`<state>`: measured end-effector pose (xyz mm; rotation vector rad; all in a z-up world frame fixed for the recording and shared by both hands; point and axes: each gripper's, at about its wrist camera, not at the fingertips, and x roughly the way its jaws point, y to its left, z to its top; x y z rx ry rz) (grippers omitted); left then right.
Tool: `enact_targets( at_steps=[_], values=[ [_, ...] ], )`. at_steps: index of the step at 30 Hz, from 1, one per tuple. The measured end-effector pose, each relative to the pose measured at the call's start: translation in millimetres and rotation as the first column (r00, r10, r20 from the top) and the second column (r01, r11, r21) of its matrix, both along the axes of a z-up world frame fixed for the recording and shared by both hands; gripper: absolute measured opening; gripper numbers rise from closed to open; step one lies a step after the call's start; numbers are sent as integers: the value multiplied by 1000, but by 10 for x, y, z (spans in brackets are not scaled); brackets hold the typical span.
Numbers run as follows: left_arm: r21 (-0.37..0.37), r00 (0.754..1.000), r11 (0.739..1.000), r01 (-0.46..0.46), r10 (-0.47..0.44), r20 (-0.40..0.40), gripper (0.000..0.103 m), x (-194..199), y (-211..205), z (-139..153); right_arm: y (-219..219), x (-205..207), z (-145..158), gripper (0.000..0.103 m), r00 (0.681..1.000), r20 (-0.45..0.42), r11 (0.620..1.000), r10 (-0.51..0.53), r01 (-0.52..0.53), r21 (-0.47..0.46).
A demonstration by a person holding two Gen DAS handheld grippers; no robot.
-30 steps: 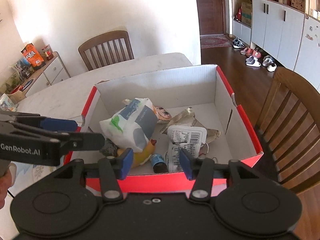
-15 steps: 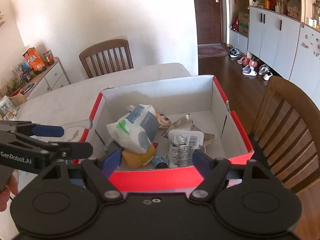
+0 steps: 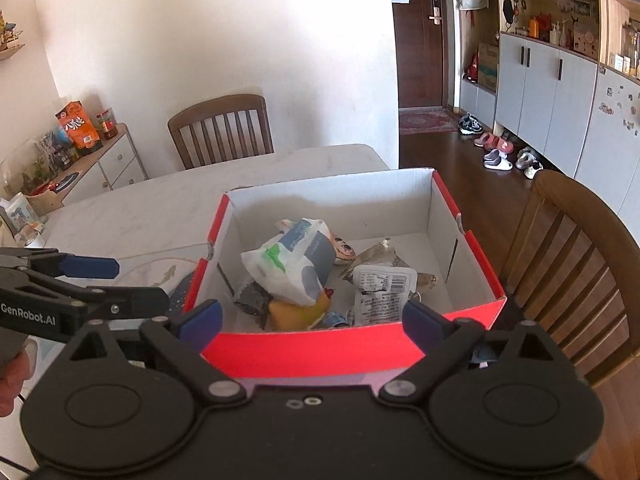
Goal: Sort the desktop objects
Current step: 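Withdraw both tools up and out of the box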
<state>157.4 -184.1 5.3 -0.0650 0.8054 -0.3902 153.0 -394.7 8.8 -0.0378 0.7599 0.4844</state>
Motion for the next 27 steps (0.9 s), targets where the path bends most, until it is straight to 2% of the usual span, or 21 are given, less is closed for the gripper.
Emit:
enact_targets(
  at_steps=[6,27],
  values=[
    [26,1000,1000,15,-14,-15,103,-95,11,-6,19,-104,1,97,1000,-4,1000,-10,10,-1],
    [40,997,998,54,-52,-56,103,-128,15,-116,48,-183,-89,98,998,-40,999,-46,46,10]
  ],
)
